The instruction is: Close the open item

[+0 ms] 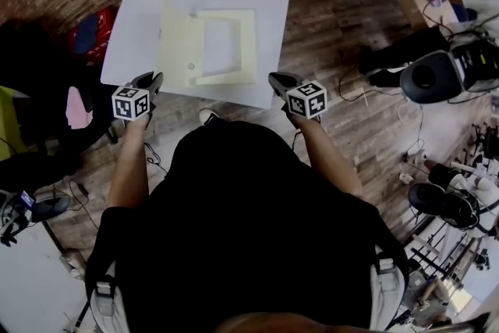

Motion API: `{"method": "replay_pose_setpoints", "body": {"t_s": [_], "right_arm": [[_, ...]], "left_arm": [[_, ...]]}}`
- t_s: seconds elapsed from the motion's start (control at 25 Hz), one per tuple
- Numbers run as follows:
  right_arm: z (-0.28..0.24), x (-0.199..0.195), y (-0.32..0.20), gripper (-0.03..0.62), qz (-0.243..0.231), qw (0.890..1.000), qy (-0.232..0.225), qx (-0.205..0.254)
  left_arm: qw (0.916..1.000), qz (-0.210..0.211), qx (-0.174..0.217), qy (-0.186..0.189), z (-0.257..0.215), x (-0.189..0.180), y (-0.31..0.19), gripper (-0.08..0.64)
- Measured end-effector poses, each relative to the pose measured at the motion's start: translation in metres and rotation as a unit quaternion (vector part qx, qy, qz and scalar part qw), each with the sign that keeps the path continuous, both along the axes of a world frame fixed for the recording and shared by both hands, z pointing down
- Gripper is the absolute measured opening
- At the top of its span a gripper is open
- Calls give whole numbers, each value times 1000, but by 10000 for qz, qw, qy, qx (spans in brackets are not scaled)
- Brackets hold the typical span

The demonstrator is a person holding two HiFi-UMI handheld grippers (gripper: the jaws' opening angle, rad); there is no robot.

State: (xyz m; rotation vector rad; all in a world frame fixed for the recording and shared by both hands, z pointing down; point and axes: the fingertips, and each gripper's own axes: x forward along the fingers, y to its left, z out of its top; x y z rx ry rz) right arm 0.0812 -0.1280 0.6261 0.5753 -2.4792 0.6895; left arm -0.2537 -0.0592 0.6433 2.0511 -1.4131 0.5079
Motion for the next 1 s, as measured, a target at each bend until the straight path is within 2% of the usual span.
{"method": "replay_pose_setpoints", "body": {"t_s": [0.2,1.0], "right_arm": [[3,6,4,20,5,10000,19,-39],[11,14,15,20,68,9998,56,-154]], "left_arm": [[9999,107,-2,-70,0,14,-3,40],[9983,569,-42,98,-3,63,-17,38]]}}
